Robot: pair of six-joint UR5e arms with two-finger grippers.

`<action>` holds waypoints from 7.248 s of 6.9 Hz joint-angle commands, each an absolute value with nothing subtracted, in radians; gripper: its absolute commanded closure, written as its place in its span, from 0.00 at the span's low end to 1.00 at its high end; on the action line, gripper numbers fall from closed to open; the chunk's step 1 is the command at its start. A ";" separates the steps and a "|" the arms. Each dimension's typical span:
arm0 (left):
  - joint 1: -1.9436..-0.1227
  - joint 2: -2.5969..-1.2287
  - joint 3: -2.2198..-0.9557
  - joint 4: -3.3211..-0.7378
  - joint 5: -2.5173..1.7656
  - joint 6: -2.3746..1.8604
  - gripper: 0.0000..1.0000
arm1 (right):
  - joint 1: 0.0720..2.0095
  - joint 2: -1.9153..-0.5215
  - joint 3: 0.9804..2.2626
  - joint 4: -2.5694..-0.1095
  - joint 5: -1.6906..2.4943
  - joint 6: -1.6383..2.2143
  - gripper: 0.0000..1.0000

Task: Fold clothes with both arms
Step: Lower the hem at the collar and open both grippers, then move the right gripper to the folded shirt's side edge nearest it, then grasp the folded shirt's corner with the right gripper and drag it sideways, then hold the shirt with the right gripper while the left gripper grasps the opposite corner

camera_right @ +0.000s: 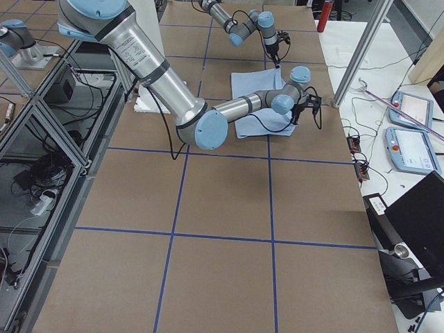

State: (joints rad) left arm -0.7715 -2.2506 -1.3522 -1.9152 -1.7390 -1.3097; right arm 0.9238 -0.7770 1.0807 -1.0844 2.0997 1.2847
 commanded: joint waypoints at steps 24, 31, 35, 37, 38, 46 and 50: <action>-0.759 -2.243 -1.495 -1.845 -1.740 -1.359 0.00 | 0.335 -1.705 2.136 -1.040 2.074 1.362 1.00; -0.663 -2.148 -1.648 -1.847 -1.841 -1.481 0.00 | 0.306 -1.547 2.160 -1.034 1.935 1.451 0.00; -0.424 -2.095 -1.717 -1.772 -1.752 -1.897 0.13 | 0.429 -1.468 2.128 -1.035 1.786 1.440 0.00; -0.414 -2.094 -1.774 -1.680 -1.752 -1.910 0.20 | 0.428 -1.457 2.117 -1.035 1.772 1.440 0.00; -0.402 -2.089 -1.784 -1.663 -1.750 -1.910 0.22 | 0.426 -1.456 2.117 -1.035 1.772 1.440 0.00; -0.373 -2.091 -1.749 -1.669 -1.750 -1.907 0.94 | 0.428 -1.456 2.117 -1.035 1.769 1.450 0.00; -0.447 -2.095 -1.753 -1.661 -1.750 -1.891 1.00 | 0.428 -1.456 2.111 -1.035 1.767 1.453 0.00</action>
State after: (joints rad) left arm -0.4007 -2.0949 -1.7585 -1.6648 -1.7503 -1.8963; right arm 0.4287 -1.4563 2.1144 -1.0354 1.7683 1.4502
